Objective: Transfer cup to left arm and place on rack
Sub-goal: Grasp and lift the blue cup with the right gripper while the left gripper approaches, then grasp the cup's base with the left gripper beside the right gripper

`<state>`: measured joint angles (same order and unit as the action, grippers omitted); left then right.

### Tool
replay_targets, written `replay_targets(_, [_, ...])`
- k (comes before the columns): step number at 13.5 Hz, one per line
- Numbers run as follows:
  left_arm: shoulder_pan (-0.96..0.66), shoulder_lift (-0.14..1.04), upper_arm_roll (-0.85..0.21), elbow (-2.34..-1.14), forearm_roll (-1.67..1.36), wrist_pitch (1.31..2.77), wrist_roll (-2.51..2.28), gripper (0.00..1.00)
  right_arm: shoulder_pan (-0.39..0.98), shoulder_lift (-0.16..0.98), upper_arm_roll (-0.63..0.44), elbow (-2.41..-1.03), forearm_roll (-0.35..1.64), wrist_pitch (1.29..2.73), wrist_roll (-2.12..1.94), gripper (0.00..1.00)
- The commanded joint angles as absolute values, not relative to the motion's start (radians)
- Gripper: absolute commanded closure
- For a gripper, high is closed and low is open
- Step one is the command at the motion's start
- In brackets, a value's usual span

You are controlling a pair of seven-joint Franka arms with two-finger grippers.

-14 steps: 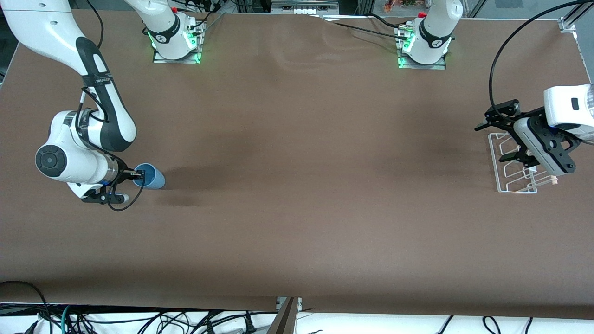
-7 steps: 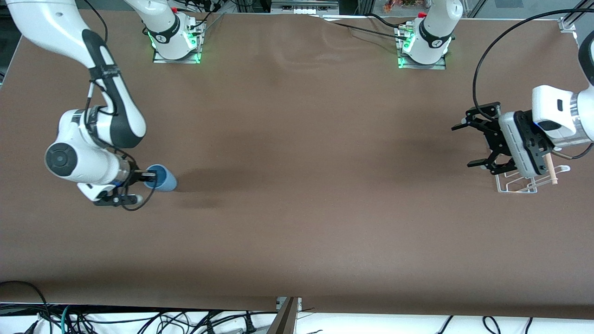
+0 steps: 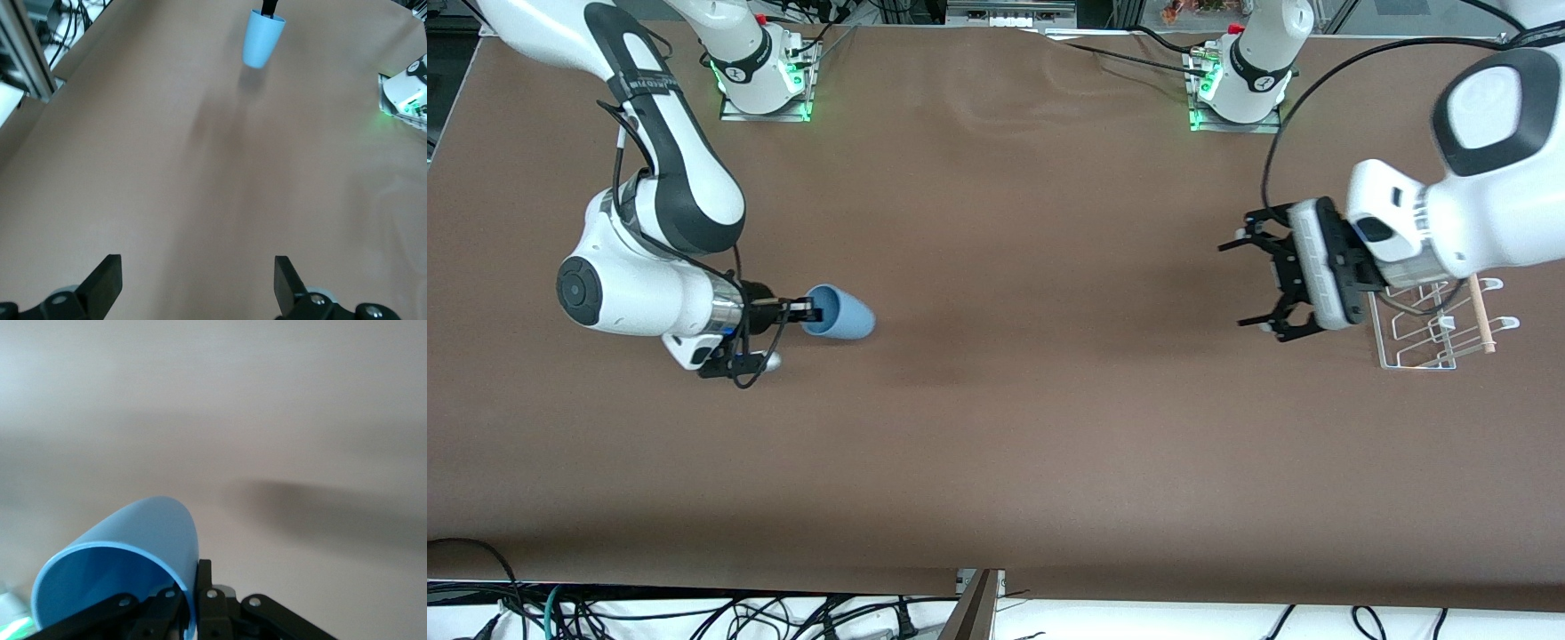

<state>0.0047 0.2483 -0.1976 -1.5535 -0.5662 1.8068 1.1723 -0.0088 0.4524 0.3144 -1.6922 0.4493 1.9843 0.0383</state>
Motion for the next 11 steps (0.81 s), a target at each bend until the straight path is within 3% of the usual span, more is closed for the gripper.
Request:
replay_targets(1, [0.009, 0.221, -0.271, -1.621, -0.594, 1.929, 1.215, 0.00, -0.021, 0.474, 0.391, -1.651, 0.639, 1.965, 0.026, 1.00])
replay_targets(4, [0.008, 0.219, -0.359, -1.667, -0.571, 2.034, 1.229, 0.00, -0.005, 0.489, 0.452, -1.612, 0.774, 1.982, 0.025, 1.00])
replay_targets(8, [-0.003, 0.201, -0.434, -1.733, -0.558, 2.152, 1.246, 0.00, 0.066, 0.497, 0.454, -1.548, 0.914, 1.990, -0.018, 1.00])
replay_targets(11, [-0.029, 0.201, -0.483, -1.723, -0.419, 2.206, 1.157, 0.00, 0.130, 0.500, 0.454, -1.545, 0.965, 2.103, -0.023, 1.00])
